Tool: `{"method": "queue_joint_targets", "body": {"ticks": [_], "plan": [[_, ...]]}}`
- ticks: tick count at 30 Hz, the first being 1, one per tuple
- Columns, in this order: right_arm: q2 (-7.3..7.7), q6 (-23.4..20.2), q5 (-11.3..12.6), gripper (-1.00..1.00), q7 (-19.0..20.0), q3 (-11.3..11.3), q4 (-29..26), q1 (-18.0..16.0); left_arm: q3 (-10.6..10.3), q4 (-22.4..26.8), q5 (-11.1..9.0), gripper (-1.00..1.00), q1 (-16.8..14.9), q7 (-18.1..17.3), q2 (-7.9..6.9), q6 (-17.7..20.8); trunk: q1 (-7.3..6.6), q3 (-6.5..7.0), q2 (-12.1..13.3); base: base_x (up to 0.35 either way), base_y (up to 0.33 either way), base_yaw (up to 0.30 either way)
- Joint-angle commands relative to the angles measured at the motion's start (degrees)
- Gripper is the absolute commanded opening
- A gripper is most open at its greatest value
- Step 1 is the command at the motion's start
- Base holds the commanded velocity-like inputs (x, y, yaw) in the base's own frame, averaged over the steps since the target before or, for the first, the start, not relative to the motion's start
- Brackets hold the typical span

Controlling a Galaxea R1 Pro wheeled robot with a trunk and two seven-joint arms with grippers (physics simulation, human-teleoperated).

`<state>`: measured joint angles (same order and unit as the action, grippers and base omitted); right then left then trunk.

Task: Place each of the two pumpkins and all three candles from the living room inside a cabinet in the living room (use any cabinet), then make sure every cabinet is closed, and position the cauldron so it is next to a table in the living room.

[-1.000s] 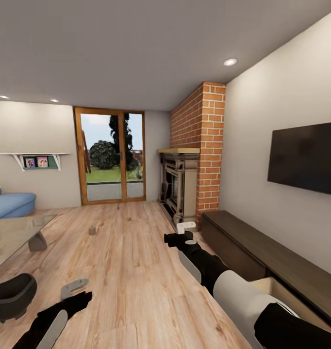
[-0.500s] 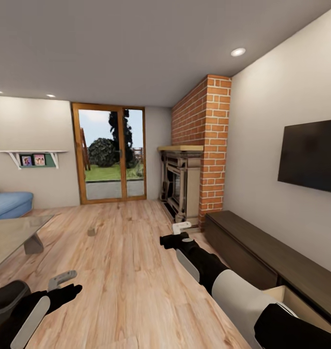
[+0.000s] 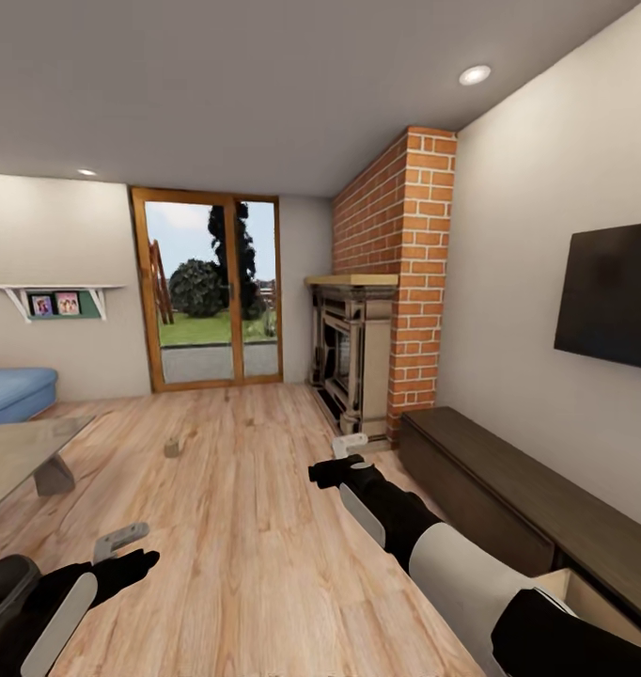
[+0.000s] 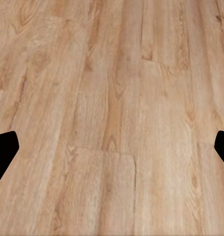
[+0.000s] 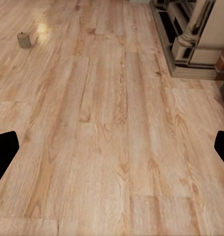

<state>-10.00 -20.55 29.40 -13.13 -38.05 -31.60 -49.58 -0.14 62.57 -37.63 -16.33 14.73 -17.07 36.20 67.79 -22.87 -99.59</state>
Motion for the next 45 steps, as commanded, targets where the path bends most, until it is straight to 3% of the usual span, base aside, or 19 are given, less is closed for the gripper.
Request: {"method": "queue_joint_targets", "body": {"ticks": [1,16,33,45], "plan": [[0.0,-0.1,0.5,1.0,-0.5,-0.3,0.0,-0.1,0.0,0.1,-0.6,1.0,0.0,0.5,-0.01,0.2,0.0,-0.17,0.0,0.019,0.022,0.0],[0.0,-0.1,0.5,1.0,-0.5,-0.4,0.0,-0.1,0.1,0.0,-1.0,1.0,0.0,0.5,-0.07,0.2,0.0,-1.61,0.0,0.11,0.22,0.0],[0.04,0.8,0.4,1.0,-0.5,-0.4,-0.2,-0.1,0.1,-0.1,-1.0,1.0,0.0,0.6,-0.07,0.2,0.0,-2.51,0.0,0.332,0.019,0.004],[0.0,0.7,0.5,1.0,-0.5,-0.4,-0.2,-0.1,0.1,-0.2,-1.0,1.0,0.0,0.5,-0.09,0.2,0.0,-3.28,0.0,0.341,0.0,0.167]]}}
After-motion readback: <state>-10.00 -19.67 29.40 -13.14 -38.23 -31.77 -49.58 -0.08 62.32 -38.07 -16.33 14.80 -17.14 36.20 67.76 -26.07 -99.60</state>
